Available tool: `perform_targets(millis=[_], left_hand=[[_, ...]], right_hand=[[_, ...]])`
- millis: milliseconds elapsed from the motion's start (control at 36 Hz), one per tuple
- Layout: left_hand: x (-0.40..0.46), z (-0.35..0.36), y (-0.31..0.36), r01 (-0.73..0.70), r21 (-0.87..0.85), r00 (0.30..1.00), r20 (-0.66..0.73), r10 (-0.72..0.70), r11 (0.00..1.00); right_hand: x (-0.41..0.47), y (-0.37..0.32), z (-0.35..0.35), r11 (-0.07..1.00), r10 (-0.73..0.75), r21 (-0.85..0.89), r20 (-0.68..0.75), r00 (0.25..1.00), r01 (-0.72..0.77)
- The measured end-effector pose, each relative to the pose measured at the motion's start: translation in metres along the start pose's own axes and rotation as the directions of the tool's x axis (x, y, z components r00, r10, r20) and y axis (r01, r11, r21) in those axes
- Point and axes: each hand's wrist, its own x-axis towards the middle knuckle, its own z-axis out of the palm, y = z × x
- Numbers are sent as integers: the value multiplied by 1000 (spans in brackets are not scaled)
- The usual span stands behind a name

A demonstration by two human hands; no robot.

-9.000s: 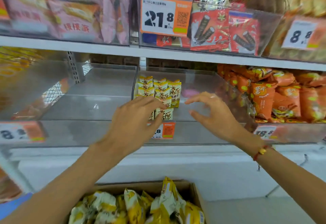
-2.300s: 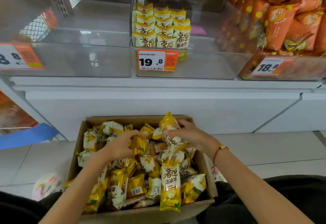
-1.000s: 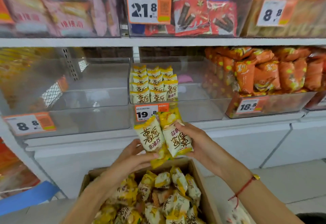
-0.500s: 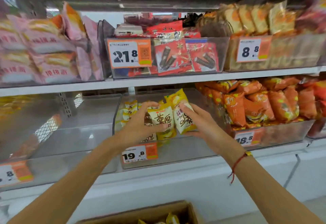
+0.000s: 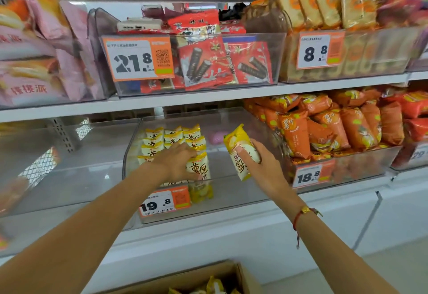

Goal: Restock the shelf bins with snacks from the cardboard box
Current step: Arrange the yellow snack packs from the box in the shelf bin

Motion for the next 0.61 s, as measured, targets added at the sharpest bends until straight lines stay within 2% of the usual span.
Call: perform_targets(millis=[83, 222, 306, 389, 611], left_hand=[[2, -2, 6, -13, 107, 1000, 17, 12, 994], [2, -2, 13, -89, -35, 995, -57, 87, 995], [9, -2, 10, -131, 91, 991, 5, 131, 987], [18, 0, 4, -121, 163, 992, 62, 113, 979], [16, 6, -1, -91, 163, 996, 40, 85, 982]], right_hand=[[0, 1, 0, 1000, 6, -4, 0, 1000, -6], [0, 1, -1, 997, -17, -71, 30, 999, 19], [1, 1, -2, 994, -22, -105, 42, 999, 27], [5, 2, -4, 989, -8, -144, 55, 998, 16], [7, 4, -8, 987, -8, -163, 59, 998, 17]])
